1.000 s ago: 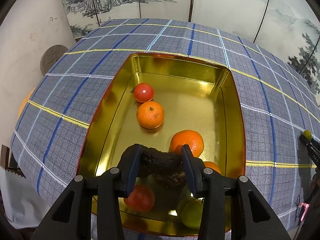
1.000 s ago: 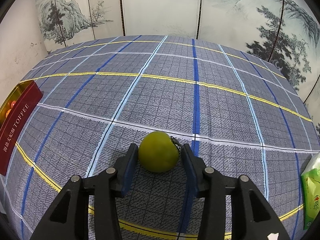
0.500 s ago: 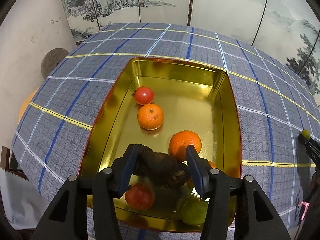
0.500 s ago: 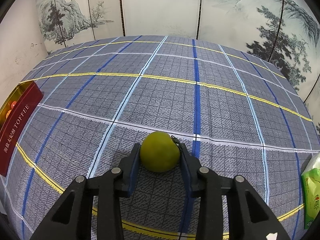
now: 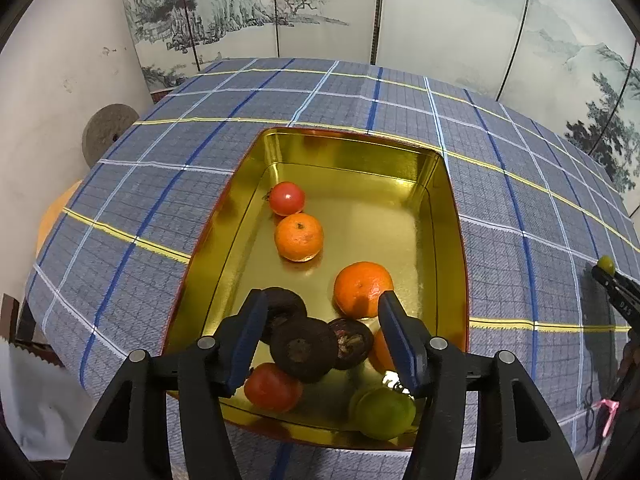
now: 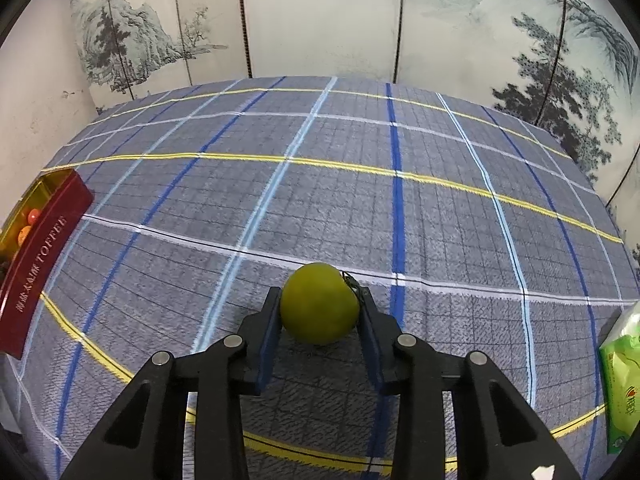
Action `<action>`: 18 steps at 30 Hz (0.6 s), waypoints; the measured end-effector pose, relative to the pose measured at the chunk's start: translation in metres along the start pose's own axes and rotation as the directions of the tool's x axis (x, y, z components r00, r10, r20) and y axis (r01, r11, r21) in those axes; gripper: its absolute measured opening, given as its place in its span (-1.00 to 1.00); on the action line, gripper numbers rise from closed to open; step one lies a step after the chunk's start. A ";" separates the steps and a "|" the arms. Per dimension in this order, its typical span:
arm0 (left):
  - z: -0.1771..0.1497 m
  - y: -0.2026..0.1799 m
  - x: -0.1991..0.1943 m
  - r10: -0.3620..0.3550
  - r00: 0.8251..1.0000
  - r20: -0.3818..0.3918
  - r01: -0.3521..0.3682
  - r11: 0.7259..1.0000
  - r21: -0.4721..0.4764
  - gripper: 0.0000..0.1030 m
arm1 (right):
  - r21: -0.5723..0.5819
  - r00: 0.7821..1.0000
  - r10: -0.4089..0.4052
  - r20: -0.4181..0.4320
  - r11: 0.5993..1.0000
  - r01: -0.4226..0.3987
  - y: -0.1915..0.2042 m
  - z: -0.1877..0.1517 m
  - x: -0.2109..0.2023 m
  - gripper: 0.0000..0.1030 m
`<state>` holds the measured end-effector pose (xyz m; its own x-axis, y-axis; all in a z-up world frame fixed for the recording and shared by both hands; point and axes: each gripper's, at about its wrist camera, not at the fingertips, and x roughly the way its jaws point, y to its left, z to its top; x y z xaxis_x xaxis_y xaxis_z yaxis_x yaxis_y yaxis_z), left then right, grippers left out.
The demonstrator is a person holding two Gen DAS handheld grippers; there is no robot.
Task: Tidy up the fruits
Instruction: 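Carry the small green tomato into the gold tin and open the right gripper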
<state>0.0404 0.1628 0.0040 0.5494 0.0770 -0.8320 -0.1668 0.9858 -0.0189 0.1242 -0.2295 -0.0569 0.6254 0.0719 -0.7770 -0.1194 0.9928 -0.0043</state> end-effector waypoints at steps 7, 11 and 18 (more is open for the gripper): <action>-0.005 0.006 -0.005 0.005 1.000 0.006 -0.005 1.000 -0.010 0.16 | -0.066 0.999 0.042 0.016 0.997 -0.041 0.029 0.006 -0.012 -0.35; -0.007 0.014 -0.010 0.008 1.000 0.013 -0.008 1.000 -0.027 0.16 | -0.102 0.997 0.080 0.016 0.992 -0.078 0.050 0.009 -0.019 -0.35; -0.011 0.034 -0.018 0.034 0.999 0.028 -0.032 0.997 -0.073 0.24 | -0.172 0.984 0.177 0.027 0.970 -0.170 0.097 0.016 -0.037 -0.35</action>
<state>0.0158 0.1929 0.0121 0.5664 0.1144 -0.8161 -0.2436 0.9693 -0.0332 0.1021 -0.1348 -0.0183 0.6146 0.2494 -0.7483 -0.3549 0.9347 0.0200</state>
